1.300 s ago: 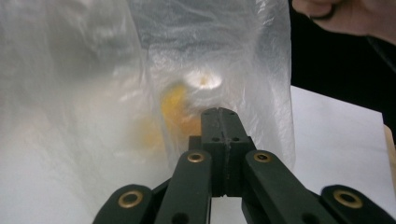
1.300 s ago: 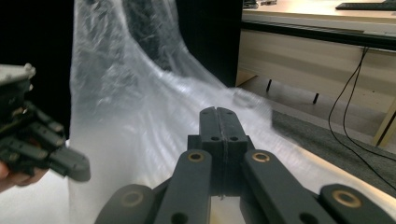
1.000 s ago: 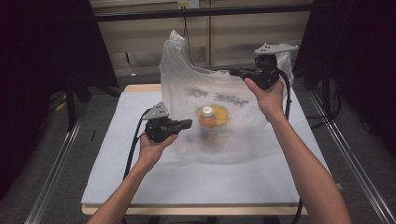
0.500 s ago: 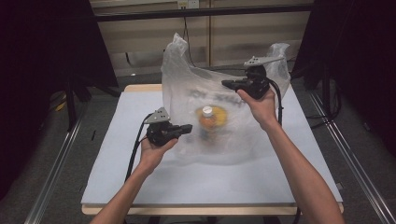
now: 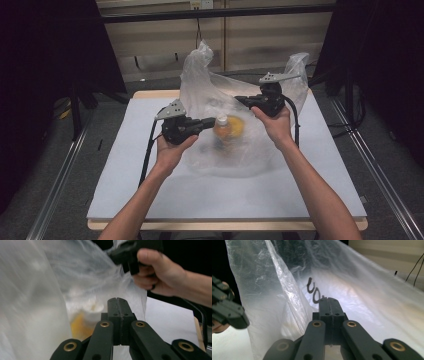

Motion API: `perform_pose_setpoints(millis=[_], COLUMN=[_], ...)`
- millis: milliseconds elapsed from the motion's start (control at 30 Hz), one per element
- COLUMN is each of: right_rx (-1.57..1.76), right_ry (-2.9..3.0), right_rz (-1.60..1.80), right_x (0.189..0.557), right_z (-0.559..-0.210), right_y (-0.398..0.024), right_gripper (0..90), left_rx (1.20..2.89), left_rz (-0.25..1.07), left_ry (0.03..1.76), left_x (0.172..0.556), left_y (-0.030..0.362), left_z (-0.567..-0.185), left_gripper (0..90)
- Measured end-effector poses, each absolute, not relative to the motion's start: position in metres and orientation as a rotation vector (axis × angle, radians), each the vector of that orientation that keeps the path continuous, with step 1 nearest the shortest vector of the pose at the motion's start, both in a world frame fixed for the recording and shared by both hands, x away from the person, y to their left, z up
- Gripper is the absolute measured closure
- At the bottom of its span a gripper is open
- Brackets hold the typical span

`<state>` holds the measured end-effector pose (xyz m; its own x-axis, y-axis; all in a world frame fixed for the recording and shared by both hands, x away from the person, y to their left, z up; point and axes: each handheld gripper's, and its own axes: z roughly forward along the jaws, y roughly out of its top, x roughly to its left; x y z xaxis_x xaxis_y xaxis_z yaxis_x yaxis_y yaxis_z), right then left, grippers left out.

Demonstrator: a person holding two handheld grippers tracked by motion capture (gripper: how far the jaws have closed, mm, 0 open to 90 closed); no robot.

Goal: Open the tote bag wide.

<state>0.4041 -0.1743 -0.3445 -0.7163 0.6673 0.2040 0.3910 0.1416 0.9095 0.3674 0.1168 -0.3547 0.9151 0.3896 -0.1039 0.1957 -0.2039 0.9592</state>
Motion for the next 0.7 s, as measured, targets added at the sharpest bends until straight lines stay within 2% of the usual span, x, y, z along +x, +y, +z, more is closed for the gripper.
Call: perform_pose_setpoints(millis=[433,700], right_rx=[1.035,1.047], right_ry=[2.191,2.211], right_rz=[1.620,1.613], right_x=[0.384,0.375], right_z=[-0.375,-0.393], right_y=[-0.163,-0.164], right_gripper=[90.0,90.0], left_rx=[1.762,1.812], left_rz=[0.188,0.195], left_ry=[0.485,0.605], left_x=[0.375,0.398], left_y=[0.115,0.123], left_z=[-0.358,-0.388], left_gripper=[90.0,90.0])
